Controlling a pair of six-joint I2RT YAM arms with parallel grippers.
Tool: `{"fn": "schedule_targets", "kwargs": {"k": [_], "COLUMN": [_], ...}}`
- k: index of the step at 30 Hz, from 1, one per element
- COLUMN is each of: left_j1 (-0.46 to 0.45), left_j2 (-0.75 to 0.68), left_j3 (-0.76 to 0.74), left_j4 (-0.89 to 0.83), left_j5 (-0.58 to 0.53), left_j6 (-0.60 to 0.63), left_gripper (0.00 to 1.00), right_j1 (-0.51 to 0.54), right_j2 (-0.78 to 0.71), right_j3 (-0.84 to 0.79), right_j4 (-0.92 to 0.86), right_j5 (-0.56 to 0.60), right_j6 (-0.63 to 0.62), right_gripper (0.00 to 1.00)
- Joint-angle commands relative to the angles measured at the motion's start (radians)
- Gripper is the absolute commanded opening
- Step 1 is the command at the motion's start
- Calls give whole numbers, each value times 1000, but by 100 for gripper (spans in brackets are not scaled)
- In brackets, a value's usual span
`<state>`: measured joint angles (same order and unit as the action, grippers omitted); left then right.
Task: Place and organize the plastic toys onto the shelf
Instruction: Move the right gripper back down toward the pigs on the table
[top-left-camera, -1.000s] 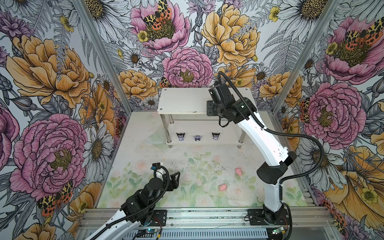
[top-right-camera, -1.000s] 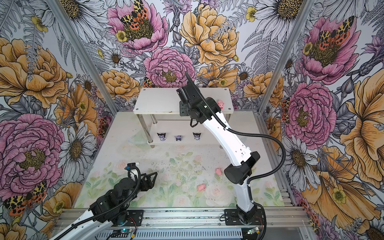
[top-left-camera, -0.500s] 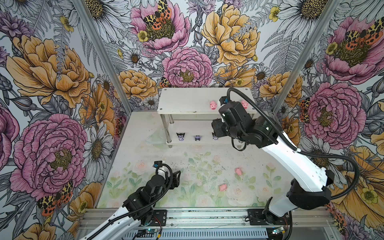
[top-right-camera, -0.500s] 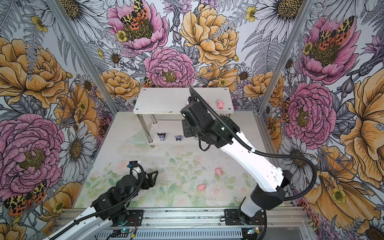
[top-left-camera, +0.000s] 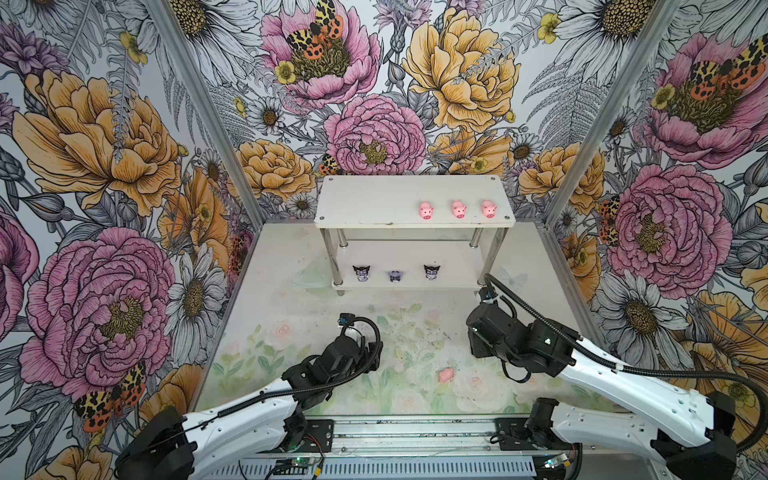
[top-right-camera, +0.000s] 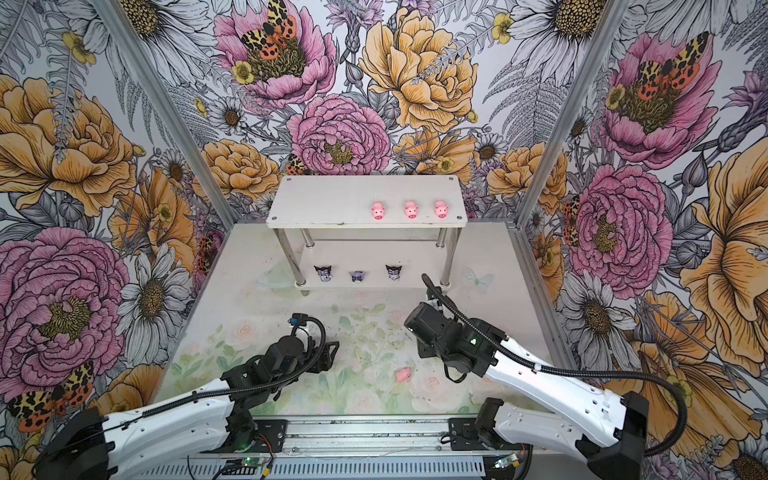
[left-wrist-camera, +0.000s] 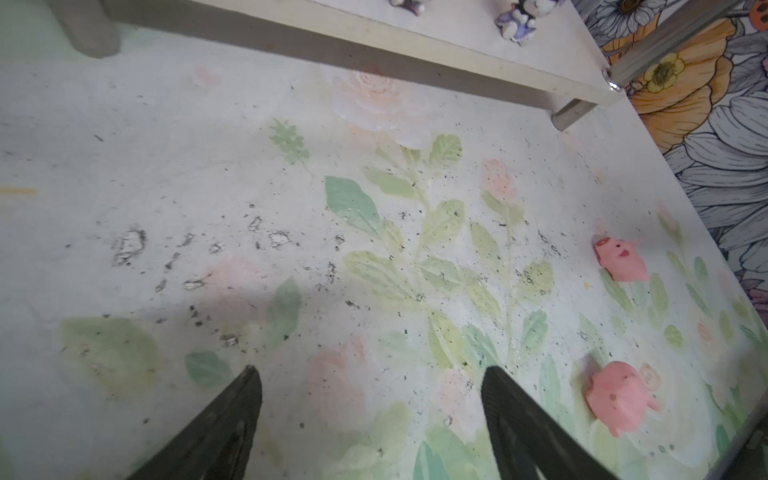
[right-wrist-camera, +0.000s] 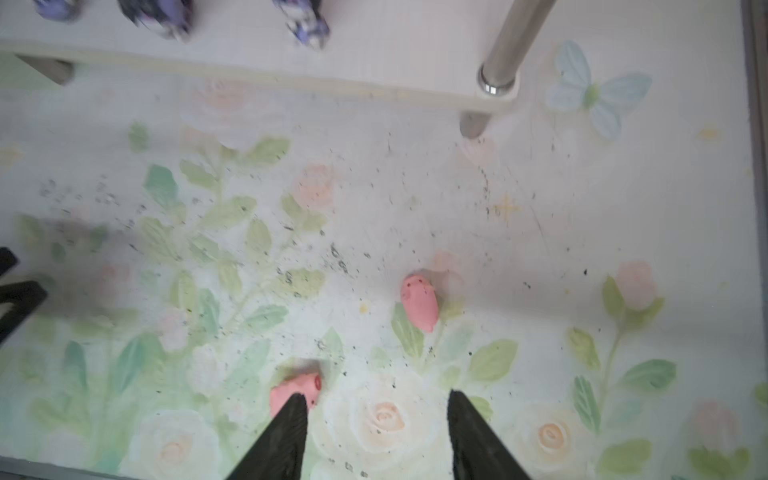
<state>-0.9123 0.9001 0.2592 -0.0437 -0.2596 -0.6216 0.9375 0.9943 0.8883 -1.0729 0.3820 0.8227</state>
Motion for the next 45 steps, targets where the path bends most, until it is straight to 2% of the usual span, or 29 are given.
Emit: {"fn": "schedule_targets", "kwargs": {"k": [1, 4, 12, 19, 24, 29, 33, 37, 45], "left_j1": [-53, -75, -162, -171, -171, -167, -160, -152, -137], "left_j2": [79, 158, 331, 441, 480, 492, 494, 490, 497], "left_j3": [49, 77, 140, 186, 215, 220, 214, 212, 226], "left_j4": [134, 173, 251, 303, 309, 315, 315, 309, 306], "left_j5": [-45, -32, -42, -3, 2, 6, 9, 11, 29], "left_j6": [3, -10, -32, -36, -24, -22, -33, -30, -23], "left_gripper": [85, 85, 85, 85, 85, 85, 85, 85, 85], "right_j1": [5, -3, -42, -129, -228, -279, -287, -268, -150], "right_j2": [-46, -32, 55, 67, 61, 155, 251, 314, 339], "right_j3": [-124, -197, -244, -306, -335, -320, -304, -285, -221], "right_j4": [135, 196, 245, 304, 390, 464, 548, 646, 759], "right_j5": [-60, -77, -70, -94, -138, -191, -249, -358, -429], "right_j6": [110, 130, 116, 104, 41, -10, -35, -33, -21], "right_gripper": [56, 58, 59, 59, 55, 48, 47, 45, 48]}}
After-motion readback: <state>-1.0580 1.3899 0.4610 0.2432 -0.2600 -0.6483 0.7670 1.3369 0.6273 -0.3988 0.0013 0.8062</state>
